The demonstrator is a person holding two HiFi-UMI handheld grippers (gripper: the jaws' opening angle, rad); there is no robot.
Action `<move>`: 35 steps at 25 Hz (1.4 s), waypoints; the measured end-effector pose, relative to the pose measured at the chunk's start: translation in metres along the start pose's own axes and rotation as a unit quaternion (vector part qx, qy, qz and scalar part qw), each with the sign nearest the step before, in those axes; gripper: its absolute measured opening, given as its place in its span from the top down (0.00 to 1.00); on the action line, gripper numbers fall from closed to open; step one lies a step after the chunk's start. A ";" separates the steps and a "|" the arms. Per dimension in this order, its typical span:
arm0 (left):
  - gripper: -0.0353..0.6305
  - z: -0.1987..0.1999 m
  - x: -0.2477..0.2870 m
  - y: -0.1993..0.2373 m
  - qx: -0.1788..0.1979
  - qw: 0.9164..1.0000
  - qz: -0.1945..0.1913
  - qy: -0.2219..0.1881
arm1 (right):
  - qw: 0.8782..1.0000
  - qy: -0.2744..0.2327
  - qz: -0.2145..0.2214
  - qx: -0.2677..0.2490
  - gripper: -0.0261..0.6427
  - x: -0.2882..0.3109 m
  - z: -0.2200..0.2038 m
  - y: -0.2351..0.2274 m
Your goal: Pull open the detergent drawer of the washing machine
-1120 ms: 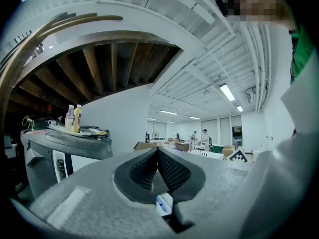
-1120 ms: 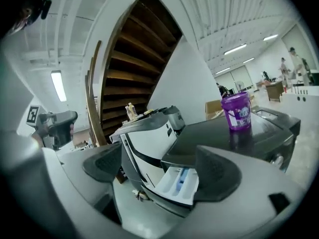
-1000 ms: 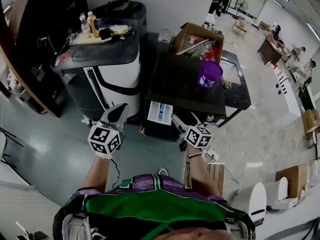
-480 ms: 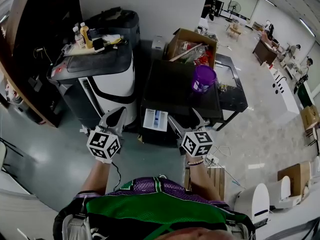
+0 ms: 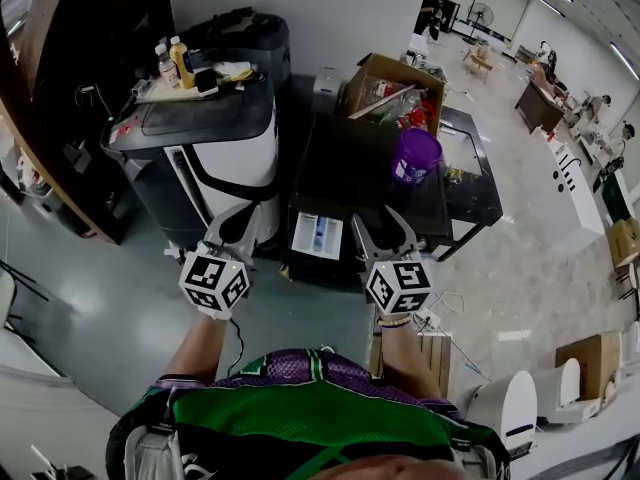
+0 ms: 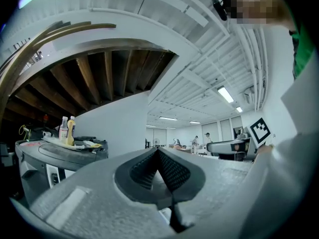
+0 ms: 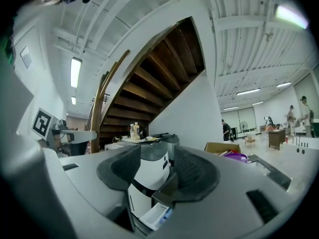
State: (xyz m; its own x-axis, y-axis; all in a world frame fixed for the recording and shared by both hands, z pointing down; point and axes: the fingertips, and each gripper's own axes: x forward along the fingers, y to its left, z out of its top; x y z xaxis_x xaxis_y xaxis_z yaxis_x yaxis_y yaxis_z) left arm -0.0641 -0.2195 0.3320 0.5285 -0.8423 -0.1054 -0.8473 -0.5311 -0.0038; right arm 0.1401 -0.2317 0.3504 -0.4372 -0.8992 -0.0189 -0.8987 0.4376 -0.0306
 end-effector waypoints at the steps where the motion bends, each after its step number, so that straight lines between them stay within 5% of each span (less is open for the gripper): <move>1: 0.93 0.001 0.000 0.000 0.001 1.000 0.001 -0.002 | 1.000 -0.002 0.002 -0.003 0.67 0.000 0.002 0.001; 6: 0.92 0.003 0.003 0.000 0.000 1.000 0.013 -0.003 | 1.000 -0.005 0.004 -0.015 0.84 0.002 0.005 -0.002; 13: 0.92 -0.005 0.015 -0.009 -0.002 1.000 0.019 0.000 | 1.000 -0.009 0.004 -0.021 0.93 0.005 0.006 -0.017; 35: 0.92 -0.018 0.051 -0.040 0.008 0.998 0.062 -0.013 | 0.998 -0.019 0.058 -0.028 0.96 0.020 0.006 -0.062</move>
State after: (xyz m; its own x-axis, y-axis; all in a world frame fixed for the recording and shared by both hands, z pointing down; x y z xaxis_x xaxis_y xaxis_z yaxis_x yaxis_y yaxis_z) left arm -0.0019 -0.2430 0.3445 0.4189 -0.8985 -0.1315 -0.9066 -0.4220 -0.0046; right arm 0.1871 -0.2771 0.3458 -0.5374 -0.8413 -0.0577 -0.8433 0.5366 0.0303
